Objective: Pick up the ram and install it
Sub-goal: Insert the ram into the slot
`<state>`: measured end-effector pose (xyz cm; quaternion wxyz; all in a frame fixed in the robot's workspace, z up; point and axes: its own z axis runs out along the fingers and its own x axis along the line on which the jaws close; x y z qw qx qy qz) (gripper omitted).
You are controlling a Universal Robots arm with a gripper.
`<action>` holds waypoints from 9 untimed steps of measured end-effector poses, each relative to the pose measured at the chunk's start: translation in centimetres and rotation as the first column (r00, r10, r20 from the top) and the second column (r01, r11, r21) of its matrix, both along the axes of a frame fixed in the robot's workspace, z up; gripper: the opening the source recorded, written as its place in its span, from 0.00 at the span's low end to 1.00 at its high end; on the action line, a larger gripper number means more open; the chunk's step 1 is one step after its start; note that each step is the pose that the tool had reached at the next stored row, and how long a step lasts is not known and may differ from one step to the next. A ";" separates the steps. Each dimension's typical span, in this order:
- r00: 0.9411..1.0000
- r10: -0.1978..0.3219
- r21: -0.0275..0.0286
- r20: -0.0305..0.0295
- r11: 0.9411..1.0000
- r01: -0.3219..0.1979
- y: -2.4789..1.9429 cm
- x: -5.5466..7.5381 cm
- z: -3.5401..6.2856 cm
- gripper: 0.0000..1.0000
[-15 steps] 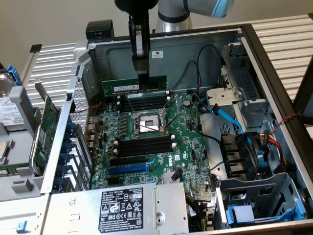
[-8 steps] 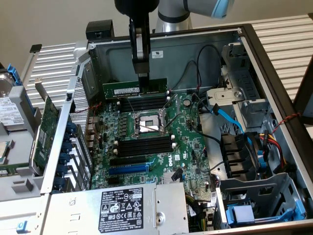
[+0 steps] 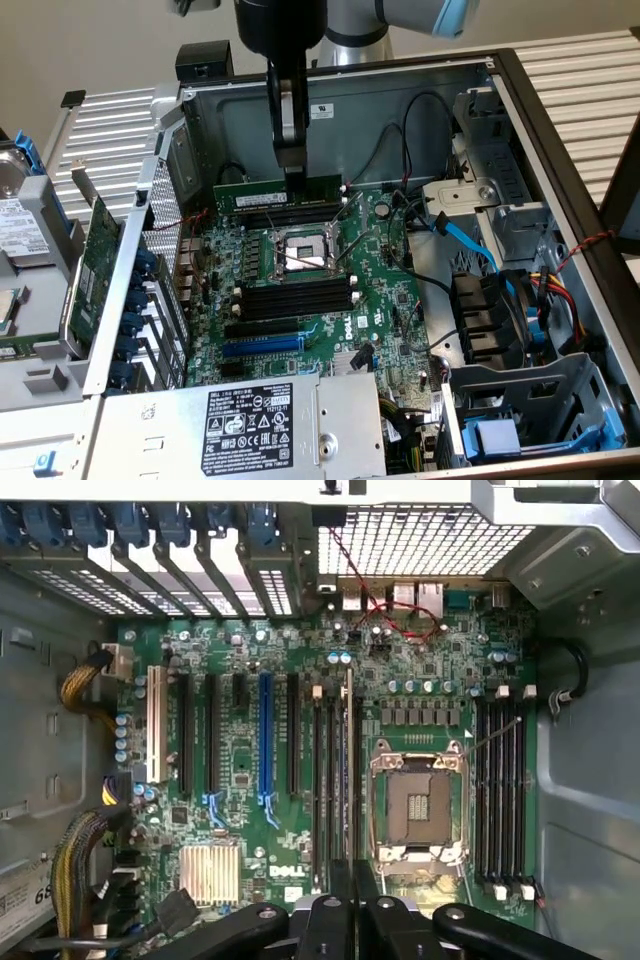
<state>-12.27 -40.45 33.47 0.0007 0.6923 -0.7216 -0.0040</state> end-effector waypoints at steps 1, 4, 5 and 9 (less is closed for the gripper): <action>1.000 0.000 0.000 0.000 1.000 0.000 0.01 0.0 -0.17 0.12; 1.000 0.000 0.000 0.000 1.000 0.000 0.32 0.4 -0.73 0.12; 1.000 0.000 0.000 0.000 1.000 0.000 0.52 0.5 -0.91 0.12; 1.000 0.000 0.000 0.001 1.000 0.000 0.53 0.6 -1.64 0.12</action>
